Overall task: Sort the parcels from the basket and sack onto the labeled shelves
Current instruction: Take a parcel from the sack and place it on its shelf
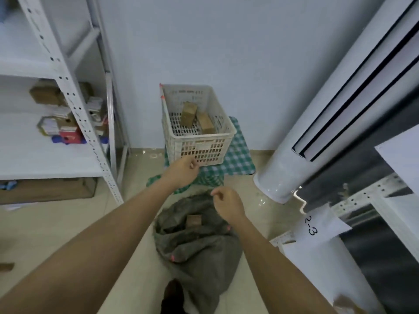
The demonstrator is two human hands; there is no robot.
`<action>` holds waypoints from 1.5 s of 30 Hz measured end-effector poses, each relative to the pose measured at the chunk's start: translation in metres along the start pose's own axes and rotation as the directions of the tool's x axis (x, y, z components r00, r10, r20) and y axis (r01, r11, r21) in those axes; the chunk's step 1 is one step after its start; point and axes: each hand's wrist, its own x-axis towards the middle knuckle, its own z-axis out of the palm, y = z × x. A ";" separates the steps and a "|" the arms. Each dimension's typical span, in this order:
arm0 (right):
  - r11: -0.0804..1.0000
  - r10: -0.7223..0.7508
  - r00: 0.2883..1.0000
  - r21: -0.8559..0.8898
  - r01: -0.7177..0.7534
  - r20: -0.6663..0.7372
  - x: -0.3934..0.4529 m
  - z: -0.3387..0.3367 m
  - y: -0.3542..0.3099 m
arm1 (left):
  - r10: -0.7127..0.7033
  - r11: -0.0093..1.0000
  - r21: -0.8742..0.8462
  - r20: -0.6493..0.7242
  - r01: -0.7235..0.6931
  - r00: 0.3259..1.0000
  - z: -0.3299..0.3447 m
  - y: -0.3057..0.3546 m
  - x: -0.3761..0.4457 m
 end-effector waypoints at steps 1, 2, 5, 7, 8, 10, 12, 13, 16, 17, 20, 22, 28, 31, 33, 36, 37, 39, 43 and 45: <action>1.000 0.017 1.000 -0.005 -0.017 0.015 0.008 0.003 0.004 | -0.013 1.000 0.018 0.000 0.013 1.000 0.001 -0.004 0.009; 0.999 0.029 0.999 -0.018 -0.029 0.030 0.016 0.006 0.007 | -0.024 0.999 0.031 0.011 0.024 1.000 0.002 -0.007 0.018; 0.998 0.033 0.997 -0.049 -0.030 0.067 0.036 0.009 0.016 | -0.030 0.999 0.035 0.044 0.029 0.999 0.012 -0.019 0.043; 0.997 0.055 0.995 -0.055 -0.051 0.082 0.047 0.013 0.025 | -0.043 0.998 0.037 0.062 0.041 0.997 0.022 -0.028 0.055; 0.996 0.077 0.993 -0.053 -0.073 0.093 0.052 0.016 0.029 | -0.057 0.998 0.044 0.080 0.054 0.995 0.028 -0.034 0.060; 0.991 0.130 0.982 -0.031 -0.127 0.134 0.059 0.029 0.041 | -0.091 0.994 0.073 0.131 0.082 0.987 0.041 -0.049 0.069; 0.981 0.190 0.970 -0.003 -0.192 0.150 0.062 0.042 0.053 | -0.116 0.988 0.121 0.182 0.095 0.976 0.053 -0.065 0.080; 0.975 0.216 0.966 0.013 -0.220 0.140 0.063 0.049 0.060 | -0.120 0.986 0.137 0.215 0.092 0.969 0.059 -0.072 0.085; 0.951 0.307 0.944 0.010 -0.310 0.122 0.056 0.070 0.077 | -0.107 0.983 0.173 0.308 0.055 0.945 0.074 -0.090 0.097; 0.943 0.332 0.935 -0.001 -0.334 0.123 0.054 0.077 0.083 | -0.095 0.984 0.177 0.336 0.037 0.937 0.079 -0.095 0.100; 0.924 0.378 0.923 0.032 -0.381 0.065 0.048 0.102 0.097 | -0.075 0.985 0.175 0.419 0.000 0.905 0.094 -0.113 0.106; 0.907 0.412 0.911 0.087 -0.413 0.028 0.048 0.121 0.103 | -0.067 0.981 0.192 0.452 -0.023 0.890 0.103 -0.127 0.109; 0.866 0.498 0.862 0.009 -0.501 0.097 0.067 0.197 0.122 | -0.034 0.966 0.238 0.490 -0.096 0.871 0.141 -0.180 0.124; 0.868 0.496 0.864 -0.049 -0.494 0.091 0.089 0.248 0.148 | -0.028 0.951 0.281 0.485 -0.126 0.874 0.179 -0.220 0.137; 0.875 0.478 0.875 -0.122 -0.468 0.073 0.107 0.282 0.173 | -0.031 0.948 0.291 0.491 -0.130 0.871 0.215 -0.255 0.150; 0.882 0.449 0.891 -0.197 -0.428 0.076 0.138 0.336 0.221 | -0.018 0.928 0.334 0.478 -0.163 0.878 0.279 -0.317 0.175; 0.882 0.442 0.894 -0.217 -0.418 0.072 0.148 0.355 0.238 | -0.005 0.920 0.350 0.466 -0.179 0.885 0.301 -0.338 0.184; 0.879 0.431 0.900 -0.252 -0.404 0.060 0.168 0.387 0.269 | 0.021 0.896 0.389 0.446 -0.214 0.895 0.342 -0.376 0.200; 0.894 0.349 0.937 -0.303 -0.331 0.007 0.211 0.444 0.332 | 0.050 0.870 0.417 0.456 -0.262 0.889 0.416 -0.442 0.237; 0.889 0.321 0.947 -0.340 -0.306 -0.011 0.236 0.465 0.364 | 0.064 0.842 0.453 0.457 -0.294 0.887 0.448 -0.466 0.258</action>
